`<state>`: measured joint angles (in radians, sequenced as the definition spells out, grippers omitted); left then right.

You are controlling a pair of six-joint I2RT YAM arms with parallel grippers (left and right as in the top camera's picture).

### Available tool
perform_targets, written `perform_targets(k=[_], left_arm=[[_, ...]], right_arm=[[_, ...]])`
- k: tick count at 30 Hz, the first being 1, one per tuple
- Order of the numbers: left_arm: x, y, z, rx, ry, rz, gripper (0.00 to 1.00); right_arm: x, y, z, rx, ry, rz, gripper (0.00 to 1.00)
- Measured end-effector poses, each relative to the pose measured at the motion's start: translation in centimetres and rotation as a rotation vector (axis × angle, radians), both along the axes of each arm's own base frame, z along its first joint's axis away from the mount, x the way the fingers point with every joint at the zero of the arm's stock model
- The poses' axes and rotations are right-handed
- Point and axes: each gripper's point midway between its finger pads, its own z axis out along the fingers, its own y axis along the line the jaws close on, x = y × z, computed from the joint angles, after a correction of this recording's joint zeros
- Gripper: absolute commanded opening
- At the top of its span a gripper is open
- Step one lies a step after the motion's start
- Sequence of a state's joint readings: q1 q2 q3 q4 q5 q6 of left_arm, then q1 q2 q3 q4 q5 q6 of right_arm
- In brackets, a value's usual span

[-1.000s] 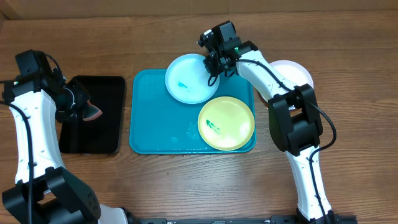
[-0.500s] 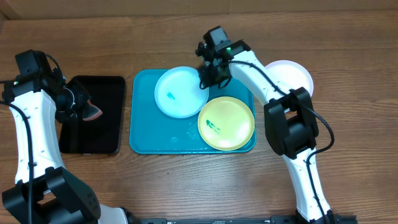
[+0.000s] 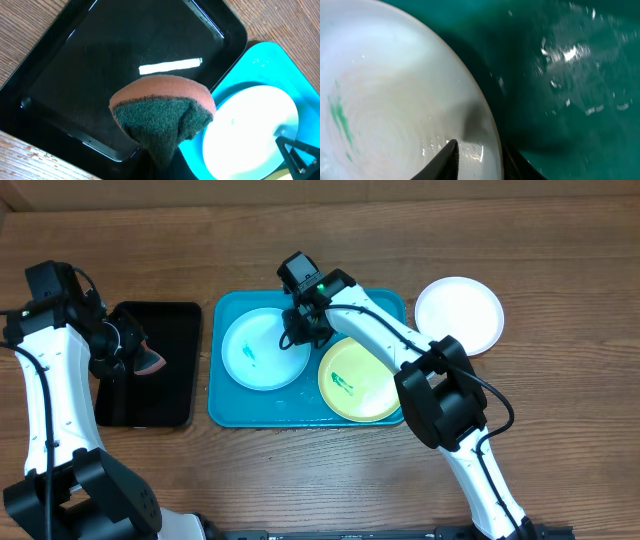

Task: Clean dirty plates on tray and stack at the side
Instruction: 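Carry the sponge with the left gripper over the light blue plate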

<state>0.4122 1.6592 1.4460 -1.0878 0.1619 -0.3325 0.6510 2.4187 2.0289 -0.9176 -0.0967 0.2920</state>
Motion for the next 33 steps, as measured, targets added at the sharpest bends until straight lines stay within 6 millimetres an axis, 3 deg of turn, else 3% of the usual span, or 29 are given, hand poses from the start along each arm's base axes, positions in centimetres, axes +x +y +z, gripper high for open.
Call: perform_targets(k=[8, 13, 15, 18, 26, 33], left_arm=[[0.7, 0.3, -0.6, 0.017, -0.031, -0.013, 0.04], [1.3, 0.5, -3.4, 0.032, -0.063, -0.019, 0.04], [1.5, 0.7, -4.6, 0.042, -0.081, -0.020, 0.04], [1.8, 0.9, -5.9, 0.064, -0.105, -0.018, 0.04], [0.4, 1.0, -9.6, 0.091, -0.088, -0.007, 0.06], [-2.0, 1.1, -13.2, 0.137, -0.042, 0.012, 0.06]], right_arm=[[0.0, -0.8, -0.7, -0.011, -0.019, -0.023, 0.19], [-0.7, -0.4, -0.7, 0.019, 0.013, -0.010, 0.19], [-1.1, 0.0, -0.7, 0.040, 0.034, -0.002, 0.14], [-1.8, 0.3, -0.8, 0.060, 0.066, 0.007, 0.13], [-3.3, 1.1, -0.9, 0.077, 0.097, 0.034, 0.13], [-3.7, 1.0, -0.9, 0.073, 0.109, 0.037, 0.13]])
